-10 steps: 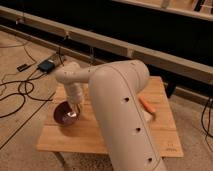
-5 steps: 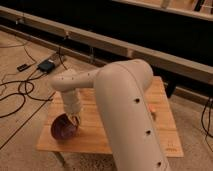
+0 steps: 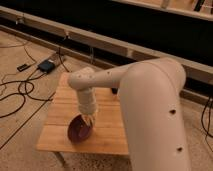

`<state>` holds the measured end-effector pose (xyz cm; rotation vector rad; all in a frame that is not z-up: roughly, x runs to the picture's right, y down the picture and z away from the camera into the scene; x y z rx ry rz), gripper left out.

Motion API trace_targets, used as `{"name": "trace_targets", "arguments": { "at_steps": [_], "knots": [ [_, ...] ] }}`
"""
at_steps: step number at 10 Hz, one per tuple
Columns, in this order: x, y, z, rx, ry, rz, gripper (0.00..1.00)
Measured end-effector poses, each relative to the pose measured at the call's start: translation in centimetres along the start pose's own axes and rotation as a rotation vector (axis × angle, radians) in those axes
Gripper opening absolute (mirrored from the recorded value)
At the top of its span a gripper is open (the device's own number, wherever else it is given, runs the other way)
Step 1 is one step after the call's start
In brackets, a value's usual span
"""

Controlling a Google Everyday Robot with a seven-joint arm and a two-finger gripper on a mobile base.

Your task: Drag the ceramic bowl in a circle

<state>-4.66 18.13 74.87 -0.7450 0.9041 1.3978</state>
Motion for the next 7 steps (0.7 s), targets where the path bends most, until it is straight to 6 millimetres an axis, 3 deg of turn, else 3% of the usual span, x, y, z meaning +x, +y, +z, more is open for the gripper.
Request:
{"name": "trace_targets", "arguments": {
  "at_steps": [3,5,7],
  "knots": [
    [-1.1,-4.9,-1.0,0.002,-0.025,0.107,0.14],
    [-3.3,-7.8,-1.1,0.016,-0.045,0.169,0.14],
    [-6.1,-8.7,-1.3,0.032,-0.067,0.189,0.14]
  ]
}}
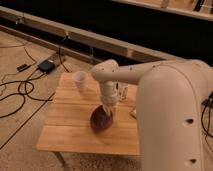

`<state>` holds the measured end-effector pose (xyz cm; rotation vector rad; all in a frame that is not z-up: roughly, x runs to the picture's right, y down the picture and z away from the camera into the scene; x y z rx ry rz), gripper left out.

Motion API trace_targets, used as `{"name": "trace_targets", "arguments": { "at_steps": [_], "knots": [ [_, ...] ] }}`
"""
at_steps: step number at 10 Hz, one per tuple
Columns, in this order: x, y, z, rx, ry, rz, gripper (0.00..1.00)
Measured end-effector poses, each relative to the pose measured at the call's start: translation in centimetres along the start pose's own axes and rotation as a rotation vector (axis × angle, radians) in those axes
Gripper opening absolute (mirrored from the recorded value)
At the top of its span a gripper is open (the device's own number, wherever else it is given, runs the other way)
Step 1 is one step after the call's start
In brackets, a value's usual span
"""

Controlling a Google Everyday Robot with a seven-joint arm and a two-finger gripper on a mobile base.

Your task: Drag the ceramic bowl in a circle

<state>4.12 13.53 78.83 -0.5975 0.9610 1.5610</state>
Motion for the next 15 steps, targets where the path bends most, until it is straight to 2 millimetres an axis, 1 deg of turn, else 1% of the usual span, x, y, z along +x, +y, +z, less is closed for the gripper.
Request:
{"name": "trace_targets", "arguments": {
  "at_steps": [2,3,4,6,7,8,9,10,11,12,13,14,15],
  "knots": [
    [-2.7,1.1,-0.1,0.003,-0.023,0.004,0.14],
    [-3.6,1.8,-0.2,0.001,-0.031,0.002,0.14],
    [-4.9,3.4,-0.6,-0.008,-0.047,-0.008,0.14],
    [-5.8,5.9,-1.2,-0.024,-0.060,-0.035,0.14],
    [-5.8,7.9,-1.5,-0.036,-0.064,-0.066,0.14],
    [-5.2,10.6,-1.8,-0.050,-0.064,-0.120,0.14],
    [-4.2,12.8,-1.7,-0.059,-0.059,-0.169,0.14],
    [-3.4,14.7,-1.7,-0.067,-0.054,-0.210,0.14],
    [-1.8,16.8,-1.2,-0.075,-0.038,-0.266,0.14],
    [-0.4,18.4,-0.6,-0.083,-0.020,-0.309,0.14],
    [0.9,19.4,-0.1,-0.087,-0.002,-0.341,0.14],
    [2.8,20.2,0.5,-0.092,0.026,-0.379,0.14],
    [3.7,20.4,0.7,-0.093,0.039,-0.396,0.14]
  ]
}}
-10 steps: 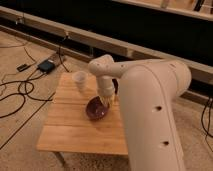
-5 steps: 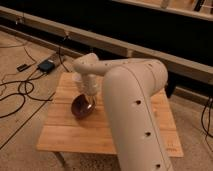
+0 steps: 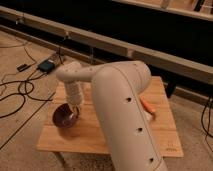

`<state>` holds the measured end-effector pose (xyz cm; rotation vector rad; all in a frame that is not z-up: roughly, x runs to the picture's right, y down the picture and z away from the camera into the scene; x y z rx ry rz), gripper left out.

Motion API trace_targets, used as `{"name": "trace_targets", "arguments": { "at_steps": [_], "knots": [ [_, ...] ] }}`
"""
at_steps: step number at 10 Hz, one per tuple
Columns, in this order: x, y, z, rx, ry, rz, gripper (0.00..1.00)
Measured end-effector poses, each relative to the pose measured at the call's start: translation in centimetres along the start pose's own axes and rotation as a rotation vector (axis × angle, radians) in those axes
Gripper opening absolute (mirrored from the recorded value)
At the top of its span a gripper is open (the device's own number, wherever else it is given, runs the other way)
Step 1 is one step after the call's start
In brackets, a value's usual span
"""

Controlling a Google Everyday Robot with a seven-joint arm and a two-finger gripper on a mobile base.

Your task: Drag the ceramic bowl in a circle

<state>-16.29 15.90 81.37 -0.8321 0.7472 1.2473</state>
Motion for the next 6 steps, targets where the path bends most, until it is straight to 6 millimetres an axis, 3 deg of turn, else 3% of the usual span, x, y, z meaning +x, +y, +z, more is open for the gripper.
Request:
{"name": "trace_targets", "arguments": {
  "at_steps": [2,5,6],
  "knots": [
    [3.4,-0.7,0.4,0.005,0.048,-0.015,0.14],
    [8.1,-3.9,0.3,0.016,0.097,0.052,0.14],
    [9.5,-5.9,0.1,0.018,0.105,0.100,0.14]
  ]
}}
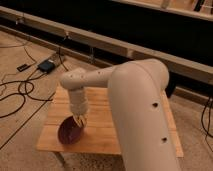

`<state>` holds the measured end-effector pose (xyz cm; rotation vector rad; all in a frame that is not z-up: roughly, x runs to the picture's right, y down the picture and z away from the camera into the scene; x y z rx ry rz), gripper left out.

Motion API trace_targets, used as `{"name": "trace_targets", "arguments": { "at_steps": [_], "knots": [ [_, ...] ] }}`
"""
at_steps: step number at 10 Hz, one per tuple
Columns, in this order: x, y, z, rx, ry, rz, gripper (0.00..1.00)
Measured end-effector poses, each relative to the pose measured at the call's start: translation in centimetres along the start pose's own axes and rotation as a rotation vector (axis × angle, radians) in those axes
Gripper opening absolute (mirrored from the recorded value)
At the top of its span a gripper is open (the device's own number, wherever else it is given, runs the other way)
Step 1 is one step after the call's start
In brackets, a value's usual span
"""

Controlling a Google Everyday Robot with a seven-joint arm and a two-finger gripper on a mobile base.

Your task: Drag the ceramic bowl in a circle

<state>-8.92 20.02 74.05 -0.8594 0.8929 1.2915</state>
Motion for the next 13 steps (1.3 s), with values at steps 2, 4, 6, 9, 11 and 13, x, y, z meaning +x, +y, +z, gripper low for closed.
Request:
{"name": "trace_targets", "arguments": {
  "at_steps": [2,4,6,9,11,13],
  "knots": [
    [0.7,-3.1,-0.2,-0.010,-0.008,0.083,0.14],
    [-0.4,-6.6,-0.7,-0.025,-0.045,0.179,0.14],
    [-2.6,-9.4,-1.1,-0.045,-0.093,0.250,0.14],
    [-6.2,-9.1,-1.5,-0.079,-0.150,0.256,0.14],
    [-8.4,-6.9,-1.6,-0.117,-0.193,0.216,0.14],
    [-9.6,-4.1,-2.2,-0.168,-0.246,0.160,0.14]
  ]
}}
